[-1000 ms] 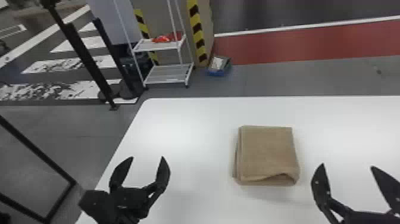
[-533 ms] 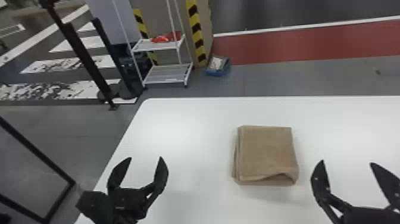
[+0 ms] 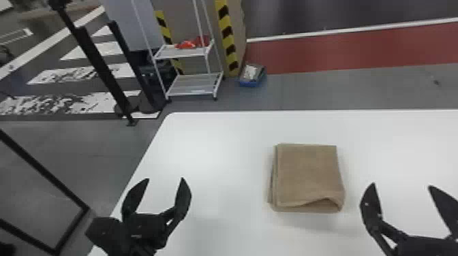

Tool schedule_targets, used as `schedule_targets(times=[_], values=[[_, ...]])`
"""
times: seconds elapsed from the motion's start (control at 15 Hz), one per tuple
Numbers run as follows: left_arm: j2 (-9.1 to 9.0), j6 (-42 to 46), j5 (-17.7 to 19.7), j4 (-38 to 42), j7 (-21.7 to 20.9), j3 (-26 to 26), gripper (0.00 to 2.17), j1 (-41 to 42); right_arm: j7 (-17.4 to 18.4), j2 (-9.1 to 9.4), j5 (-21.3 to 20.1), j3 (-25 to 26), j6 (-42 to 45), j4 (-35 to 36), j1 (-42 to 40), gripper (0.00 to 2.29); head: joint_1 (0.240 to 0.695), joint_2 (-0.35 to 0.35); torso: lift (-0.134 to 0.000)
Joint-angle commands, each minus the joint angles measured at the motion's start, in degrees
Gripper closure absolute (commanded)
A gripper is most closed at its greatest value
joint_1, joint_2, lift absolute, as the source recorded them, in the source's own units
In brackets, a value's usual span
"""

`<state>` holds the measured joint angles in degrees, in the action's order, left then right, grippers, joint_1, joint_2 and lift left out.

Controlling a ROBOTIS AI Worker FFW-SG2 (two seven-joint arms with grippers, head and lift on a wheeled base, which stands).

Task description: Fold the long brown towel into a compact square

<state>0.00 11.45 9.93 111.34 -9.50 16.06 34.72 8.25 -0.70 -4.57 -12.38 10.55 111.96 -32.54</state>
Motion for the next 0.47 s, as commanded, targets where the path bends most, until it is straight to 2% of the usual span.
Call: schedule_targets(times=[0.0, 0.4], values=[[-0.15, 0.4, 0.0, 0.5, -0.1, 0.3, 0.07, 0.3, 0.4, -0.27, 0.0, -0.3, 0.0, 0.1, 0.0, 0.11, 0.695, 0.299, -0.108], [-0.15, 0.5, -0.2, 0.5, 0.0, 0.3, 0.07, 0.7, 0.9, -1.23, 0.0, -0.8, 0.2, 0.3, -0.1, 0.11, 0.695, 0.306, -0.108]])
